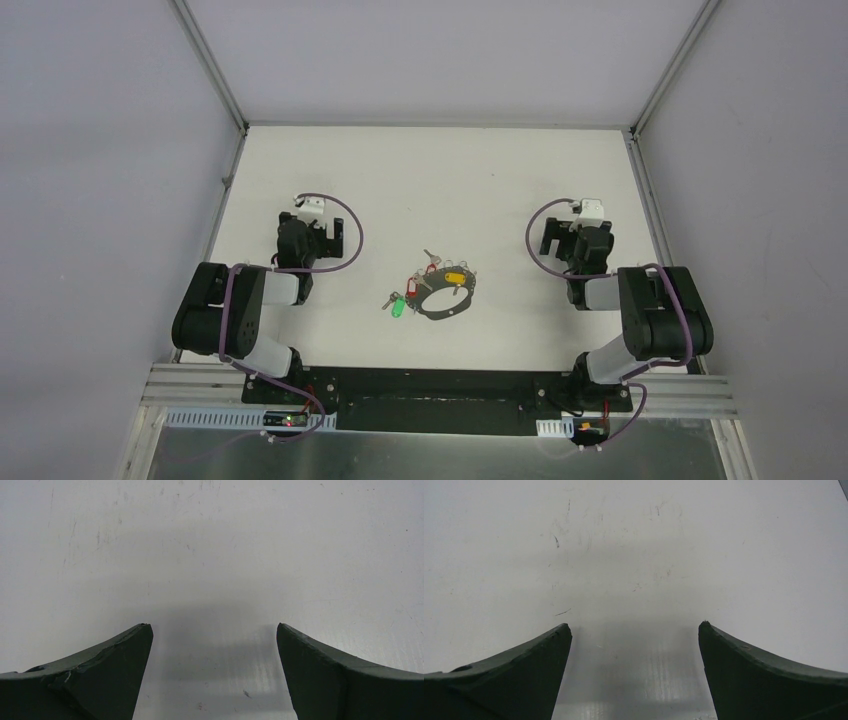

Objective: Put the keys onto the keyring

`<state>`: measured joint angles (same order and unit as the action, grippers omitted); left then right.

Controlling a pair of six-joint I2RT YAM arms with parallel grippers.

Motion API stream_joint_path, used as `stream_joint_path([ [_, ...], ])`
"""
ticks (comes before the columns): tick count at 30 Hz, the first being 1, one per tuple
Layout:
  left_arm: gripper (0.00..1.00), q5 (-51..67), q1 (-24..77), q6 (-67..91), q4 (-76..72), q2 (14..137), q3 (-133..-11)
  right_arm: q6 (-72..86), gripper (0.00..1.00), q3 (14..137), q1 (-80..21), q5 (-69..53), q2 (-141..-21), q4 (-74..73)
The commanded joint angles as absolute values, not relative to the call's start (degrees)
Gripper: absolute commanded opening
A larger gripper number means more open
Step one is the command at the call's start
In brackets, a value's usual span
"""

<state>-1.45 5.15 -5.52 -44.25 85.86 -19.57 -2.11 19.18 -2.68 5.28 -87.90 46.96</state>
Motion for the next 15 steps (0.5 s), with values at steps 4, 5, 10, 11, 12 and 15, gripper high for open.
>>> stream_joint_path([
  [4, 0.99, -1.1, 4.6, -5.3, -47.4, 85.9, -21.1, -0.4, 1.0, 20.5, -2.3, 4.2, -88.0, 50.7],
  [5, 0.99, -1.1, 4.6, -5.3, -47.4, 85.9, -21.1, -0.4, 1.0, 20.5, -2.3, 4.1, -88.0, 50.7],
  [10, 0.99, -1.0, 4.6, -5.3, -47.2, 86.0, -21.2, -0.4, 1.0, 20.6, -2.3, 4.1, -88.0, 50.7],
  [11, 0.99, -0.8, 4.6, -5.2, -47.0, 86.1, -21.3, -0.4, 1.0, 20.6, -2.3, 4.1, -88.0, 50.7],
  [12, 0.99, -0.7, 4.5, -5.3, -46.9, 86.1, -21.5, -0.4, 1.0, 20.6, -2.3, 4.1, -88.0, 50.7],
  [15, 0.99, -0.7, 4.5, -5.2, -46.9, 85.9, -21.3, -0.4, 1.0, 20.6, -2.2, 4.1, -88.0, 50.7],
])
